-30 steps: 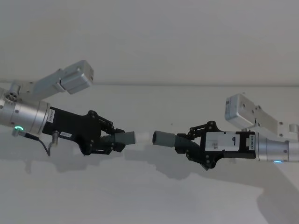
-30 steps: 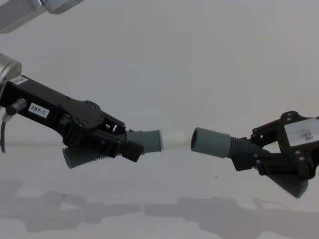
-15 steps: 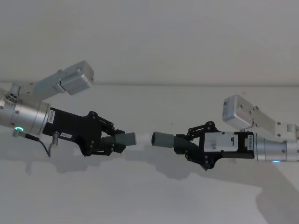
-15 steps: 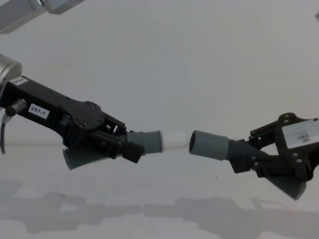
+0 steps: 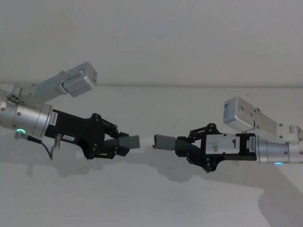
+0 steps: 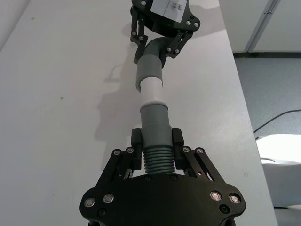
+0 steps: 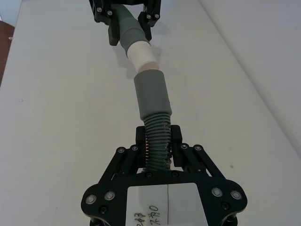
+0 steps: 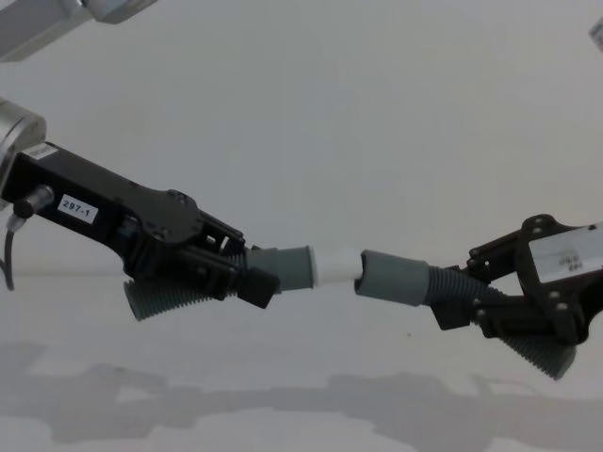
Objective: Use both hands to pick up one end of the pipe from the table, align the ends, and insert them.
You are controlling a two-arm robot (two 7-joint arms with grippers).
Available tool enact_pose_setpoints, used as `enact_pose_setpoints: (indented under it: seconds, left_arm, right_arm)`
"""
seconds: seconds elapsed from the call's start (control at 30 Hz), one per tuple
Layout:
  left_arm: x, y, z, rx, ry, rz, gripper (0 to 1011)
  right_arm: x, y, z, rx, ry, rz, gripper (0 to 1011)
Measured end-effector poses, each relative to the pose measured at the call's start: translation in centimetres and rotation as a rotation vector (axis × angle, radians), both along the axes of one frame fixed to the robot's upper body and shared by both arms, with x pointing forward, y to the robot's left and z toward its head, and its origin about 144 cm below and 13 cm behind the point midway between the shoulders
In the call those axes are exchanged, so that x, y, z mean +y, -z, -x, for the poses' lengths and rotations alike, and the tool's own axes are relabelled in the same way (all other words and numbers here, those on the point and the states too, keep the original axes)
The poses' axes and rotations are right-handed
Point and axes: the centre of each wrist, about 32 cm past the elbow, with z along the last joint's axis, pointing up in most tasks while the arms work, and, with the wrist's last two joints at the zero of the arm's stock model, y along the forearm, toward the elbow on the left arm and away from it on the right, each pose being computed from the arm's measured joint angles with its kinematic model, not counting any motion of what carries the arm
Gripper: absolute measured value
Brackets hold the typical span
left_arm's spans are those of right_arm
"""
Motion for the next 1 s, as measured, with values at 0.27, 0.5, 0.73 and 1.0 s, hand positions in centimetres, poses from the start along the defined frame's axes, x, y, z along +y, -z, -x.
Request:
enact_pose_setpoints:
  seconds: [0.27, 0.5, 0.73, 1.0]
  left_arm:
    - [-0.21, -0.06, -0.02, 0.003, 0.013, 0.0, 367]
    - [-0.3, -0.11, -0.04, 0.003, 0.018, -0.002, 368]
    - [-0.22, -0.13, -0.04, 0.003, 0.016, -0.006, 368]
    - [-0.09, -0.17, -0.11, -0.003, 0.004, -0.009, 367]
  right_arm:
    - [0.06, -0.06, -0.03, -0.003, -0.004, 0.005, 293]
    - [0.09, -0.12, -0.06, -0.007, -0.007, 0.005, 293]
    - [0.08, -0.17, -0.13, -0.009, -0.011, 0.003, 293]
    - [0.08, -0.24, -0.24, -0.011, -0.016, 0.005, 293]
